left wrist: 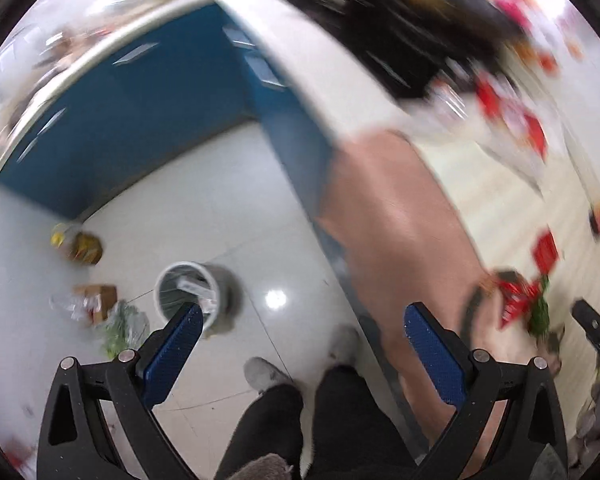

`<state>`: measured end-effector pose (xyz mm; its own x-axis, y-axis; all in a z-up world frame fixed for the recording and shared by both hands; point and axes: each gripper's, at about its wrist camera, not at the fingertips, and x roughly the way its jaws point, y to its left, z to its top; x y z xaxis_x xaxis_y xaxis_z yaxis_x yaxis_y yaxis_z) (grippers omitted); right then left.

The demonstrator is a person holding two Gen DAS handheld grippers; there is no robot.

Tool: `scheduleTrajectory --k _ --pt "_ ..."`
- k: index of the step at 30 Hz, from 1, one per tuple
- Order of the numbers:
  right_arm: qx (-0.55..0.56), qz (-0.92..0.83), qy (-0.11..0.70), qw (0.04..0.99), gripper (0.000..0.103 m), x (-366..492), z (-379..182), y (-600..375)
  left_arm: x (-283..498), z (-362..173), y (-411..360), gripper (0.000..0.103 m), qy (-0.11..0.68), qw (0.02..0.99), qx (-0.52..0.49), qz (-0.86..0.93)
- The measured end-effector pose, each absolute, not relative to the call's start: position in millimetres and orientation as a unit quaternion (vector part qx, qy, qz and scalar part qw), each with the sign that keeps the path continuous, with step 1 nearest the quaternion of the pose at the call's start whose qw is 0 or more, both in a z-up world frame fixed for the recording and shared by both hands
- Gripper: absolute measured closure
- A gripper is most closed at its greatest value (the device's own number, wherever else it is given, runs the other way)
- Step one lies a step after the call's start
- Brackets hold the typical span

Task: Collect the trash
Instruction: 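Grasp the green pepper with the right tool while the left tool grasps the red wrapper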

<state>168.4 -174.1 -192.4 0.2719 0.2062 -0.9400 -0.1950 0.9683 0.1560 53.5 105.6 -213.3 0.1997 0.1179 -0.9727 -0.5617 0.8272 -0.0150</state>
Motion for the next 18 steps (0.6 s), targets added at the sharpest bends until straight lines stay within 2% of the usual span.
scheduleTrajectory --k 1,3,8,11,12,13,18 --pt "0.007 0.12 0.594 0.795 0.014 175.6 -201.5 -185.6 73.7 -223.2 87.2 0.0 0.606 0.749 -0.17 0.21" --pt "0.008 0.115 0.607 0.786 0.022 189.2 -219.9 -201.0 101.4 -240.5 57.8 0.0 0.63 0.741 -0.14 0.183" --pt "0.004 0.127 0.631 0.765 0.028 197.7 -263.8 -202.0 138.4 -263.6 4.3 0.0 0.672 0.716 -0.127 0.141" --pt "0.007 0.141 0.634 0.76 0.048 198.8 -281.3 -203.6 141.2 -263.7 -12.4 0.0 0.678 0.712 -0.139 0.119" --pt "0.006 0.148 0.623 0.768 0.066 197.3 -276.5 -204.8 143.3 -264.7 -18.2 0.0 0.682 0.708 -0.146 0.111" --pt "0.014 0.154 0.622 0.767 0.072 197.1 -273.8 -208.7 143.9 -265.6 -20.8 0.001 0.686 0.702 -0.159 0.106" --pt "0.072 0.103 0.623 0.772 0.072 204.3 -268.2 -262.7 162.2 -273.5 -37.0 0.001 0.694 0.677 -0.233 0.071"
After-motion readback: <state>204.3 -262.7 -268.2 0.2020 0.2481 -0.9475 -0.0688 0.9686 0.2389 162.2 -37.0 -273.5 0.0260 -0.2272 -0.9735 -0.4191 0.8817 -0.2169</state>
